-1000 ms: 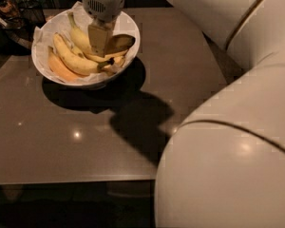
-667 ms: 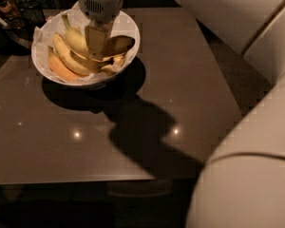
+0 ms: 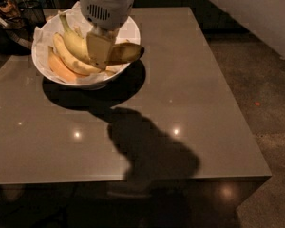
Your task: Pick banana from white bowl
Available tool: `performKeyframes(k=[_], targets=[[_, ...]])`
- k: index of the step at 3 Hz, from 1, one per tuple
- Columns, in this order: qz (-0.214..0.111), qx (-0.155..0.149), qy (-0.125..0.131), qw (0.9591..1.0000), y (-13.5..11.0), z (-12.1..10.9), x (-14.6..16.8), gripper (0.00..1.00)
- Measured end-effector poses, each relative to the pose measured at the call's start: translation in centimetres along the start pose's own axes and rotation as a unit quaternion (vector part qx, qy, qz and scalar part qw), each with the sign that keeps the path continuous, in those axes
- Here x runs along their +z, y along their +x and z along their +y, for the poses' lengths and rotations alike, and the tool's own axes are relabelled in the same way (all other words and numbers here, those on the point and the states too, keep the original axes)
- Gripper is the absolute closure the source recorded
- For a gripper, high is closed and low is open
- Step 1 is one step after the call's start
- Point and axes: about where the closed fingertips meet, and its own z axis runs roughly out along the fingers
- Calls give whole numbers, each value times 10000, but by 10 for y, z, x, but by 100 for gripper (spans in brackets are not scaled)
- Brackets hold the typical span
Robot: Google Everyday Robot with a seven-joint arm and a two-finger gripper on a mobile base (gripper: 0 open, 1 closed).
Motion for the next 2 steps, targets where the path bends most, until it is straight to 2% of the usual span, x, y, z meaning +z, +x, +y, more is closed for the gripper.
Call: performKeyframes(k=[1, 2], targets=[[27, -93, -34, 9999, 1, 11, -7, 100], [110, 25, -294, 9995, 24, 56, -23, 100]])
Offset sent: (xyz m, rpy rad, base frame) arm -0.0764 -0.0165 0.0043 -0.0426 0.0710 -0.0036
